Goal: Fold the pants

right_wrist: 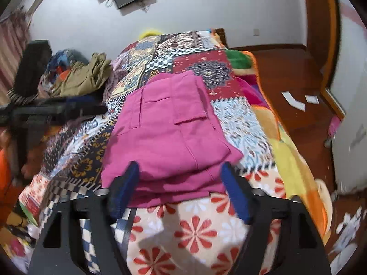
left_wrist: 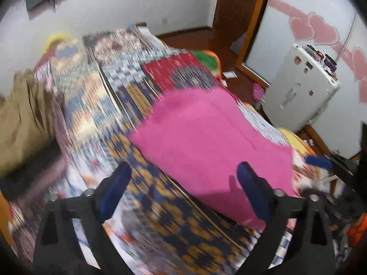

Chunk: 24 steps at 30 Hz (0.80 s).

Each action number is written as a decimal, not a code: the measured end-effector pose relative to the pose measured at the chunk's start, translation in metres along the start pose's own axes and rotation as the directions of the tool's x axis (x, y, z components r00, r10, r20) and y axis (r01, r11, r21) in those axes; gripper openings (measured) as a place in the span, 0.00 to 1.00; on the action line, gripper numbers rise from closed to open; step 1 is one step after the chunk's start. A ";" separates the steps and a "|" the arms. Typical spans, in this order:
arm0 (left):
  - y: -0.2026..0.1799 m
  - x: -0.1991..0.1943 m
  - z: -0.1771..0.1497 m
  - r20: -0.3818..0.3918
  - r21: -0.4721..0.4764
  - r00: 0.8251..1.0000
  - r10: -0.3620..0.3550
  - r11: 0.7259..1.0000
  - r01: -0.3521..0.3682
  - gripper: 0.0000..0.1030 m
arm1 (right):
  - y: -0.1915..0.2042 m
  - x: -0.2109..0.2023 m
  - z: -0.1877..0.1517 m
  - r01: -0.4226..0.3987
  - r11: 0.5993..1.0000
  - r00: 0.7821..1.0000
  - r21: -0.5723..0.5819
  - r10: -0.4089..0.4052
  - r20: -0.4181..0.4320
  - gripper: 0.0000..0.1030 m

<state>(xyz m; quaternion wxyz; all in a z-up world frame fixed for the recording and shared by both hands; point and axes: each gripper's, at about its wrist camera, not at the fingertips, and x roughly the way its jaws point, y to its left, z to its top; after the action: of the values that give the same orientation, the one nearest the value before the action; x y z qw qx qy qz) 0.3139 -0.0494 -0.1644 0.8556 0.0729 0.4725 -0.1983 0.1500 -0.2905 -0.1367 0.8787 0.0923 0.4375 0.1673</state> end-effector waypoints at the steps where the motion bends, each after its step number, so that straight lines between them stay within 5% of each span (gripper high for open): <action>1: 0.008 0.006 0.007 0.001 0.011 1.000 0.006 1.000 -0.006 0.95 | -0.001 -0.001 -0.003 0.005 1.000 1.000 0.016 -0.005 -0.002 0.78; 9: 0.042 0.087 0.032 -0.138 -0.037 0.985 -0.099 0.995 0.095 0.95 | -0.005 0.022 -0.020 -0.043 0.988 0.993 0.152 0.060 -0.107 0.79; 15: 0.056 0.112 0.022 -0.163 -0.109 0.964 -0.213 0.974 0.197 0.94 | 0.006 0.038 -0.019 -0.063 0.992 0.989 0.111 0.077 -0.129 0.84; 18: 0.054 0.111 0.020 -0.164 -0.096 0.962 -0.219 0.974 0.205 0.79 | 0.001 0.040 -0.016 -0.089 0.986 0.990 0.138 0.103 -0.101 0.82; 20: 0.051 0.112 0.018 -0.183 -0.106 0.952 -0.247 0.967 0.230 0.54 | -0.002 0.041 -0.013 -0.102 0.983 0.989 0.153 0.116 -0.086 0.81; 24: 0.040 0.102 0.018 -0.175 -0.090 0.961 -0.212 0.976 0.199 0.39 | -0.002 0.040 -0.011 -0.097 0.985 0.992 0.146 0.107 -0.066 0.75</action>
<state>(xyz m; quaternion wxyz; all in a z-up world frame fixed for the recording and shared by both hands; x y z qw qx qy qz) 0.3923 -0.0461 -0.2424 0.7852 0.0108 0.5614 -0.2613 0.1640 -0.2778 -0.1731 0.8435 0.1709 0.4750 0.1836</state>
